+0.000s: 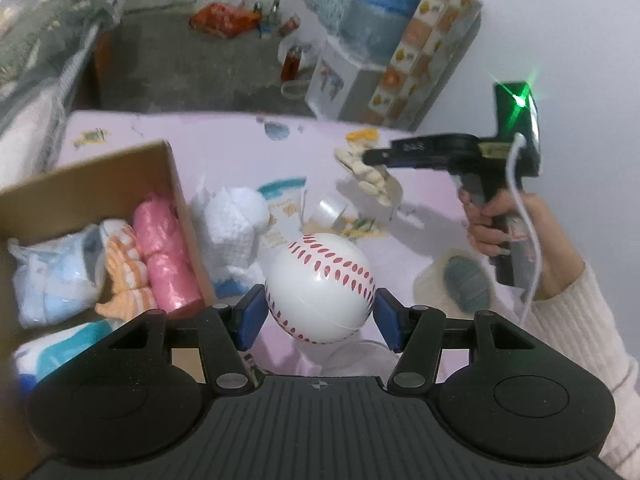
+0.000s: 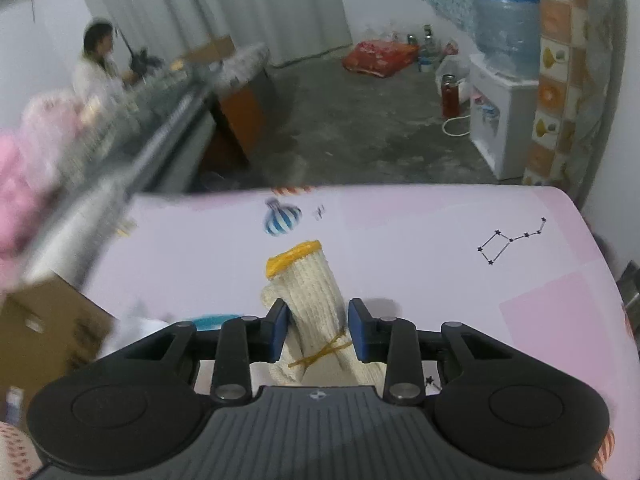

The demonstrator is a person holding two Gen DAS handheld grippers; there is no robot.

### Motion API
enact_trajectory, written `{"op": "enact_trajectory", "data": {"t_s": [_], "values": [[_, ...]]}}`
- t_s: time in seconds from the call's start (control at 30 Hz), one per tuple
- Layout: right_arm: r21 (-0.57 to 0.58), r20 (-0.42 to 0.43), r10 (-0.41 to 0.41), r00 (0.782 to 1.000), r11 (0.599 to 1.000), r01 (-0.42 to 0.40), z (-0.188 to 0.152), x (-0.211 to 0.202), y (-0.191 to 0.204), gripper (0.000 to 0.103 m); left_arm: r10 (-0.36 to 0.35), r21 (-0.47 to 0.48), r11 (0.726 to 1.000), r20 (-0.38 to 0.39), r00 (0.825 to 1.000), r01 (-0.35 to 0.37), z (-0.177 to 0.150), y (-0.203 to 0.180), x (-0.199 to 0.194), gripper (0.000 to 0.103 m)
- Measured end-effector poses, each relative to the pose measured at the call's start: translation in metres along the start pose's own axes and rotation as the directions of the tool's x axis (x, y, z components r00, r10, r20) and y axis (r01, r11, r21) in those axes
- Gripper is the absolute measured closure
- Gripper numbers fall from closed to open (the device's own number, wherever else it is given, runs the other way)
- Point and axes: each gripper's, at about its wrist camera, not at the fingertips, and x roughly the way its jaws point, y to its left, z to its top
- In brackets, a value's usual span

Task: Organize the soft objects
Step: 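Carry the baseball with the left gripper while the right gripper carries the glove bundle over the box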

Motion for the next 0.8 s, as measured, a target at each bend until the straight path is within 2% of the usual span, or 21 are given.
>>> {"op": "enact_trajectory", "data": {"t_s": [0.13,0.23,0.33,0.37,0.43,0.53,0.7,0.73,0.8], "values": [[-0.027,0.053,0.058,0.997,0.998,-0.056,0.003,-0.045,0.009,0.077,0.031,-0.018,0.999,0.078,0.996,-0.03,-0.004,0.006,-0.04,0.046],[-0.016,0.061,0.115,0.992,0.993,-0.114,0.002,-0.069,0.022,0.077,0.078,-0.053,0.996,0.122,0.989,-0.072,-0.013,0.02,-0.065,0.046],[0.007,0.05,0.199,0.979,0.98,-0.199,0.002,-0.086,0.035,0.077,0.124,-0.094,0.989,0.12,0.985,-0.114,-0.027,0.041,-0.077,0.046],[-0.001,0.032,0.233,0.972,0.973,-0.233,0.0,-0.09,0.044,0.077,0.142,-0.103,0.986,0.108,0.984,-0.131,-0.031,0.047,-0.077,0.046],[-0.006,-0.024,0.325,0.945,0.946,-0.325,-0.007,-0.095,0.064,0.077,0.184,-0.124,0.977,0.07,0.98,-0.174,-0.044,0.064,-0.077,0.046],[0.005,-0.134,0.455,0.88,0.889,-0.459,-0.021,-0.097,0.103,0.077,0.235,-0.159,0.959,-0.016,0.972,-0.235,-0.061,0.091,-0.068,0.046],[-0.084,-0.233,0.479,0.846,0.857,-0.508,-0.038,-0.093,0.178,0.077,0.255,-0.132,0.952,-0.167,0.953,-0.277,-0.071,0.114,-0.049,0.046],[-0.105,-0.249,0.468,0.848,0.857,-0.504,-0.043,-0.091,0.192,0.077,0.273,-0.109,0.949,-0.189,0.943,-0.296,-0.074,0.115,-0.047,0.046],[-0.159,-0.285,0.436,0.853,0.856,-0.491,-0.051,-0.081,0.22,0.077,0.331,-0.037,0.936,-0.25,0.91,-0.351,-0.077,0.119,-0.037,0.046]]}}
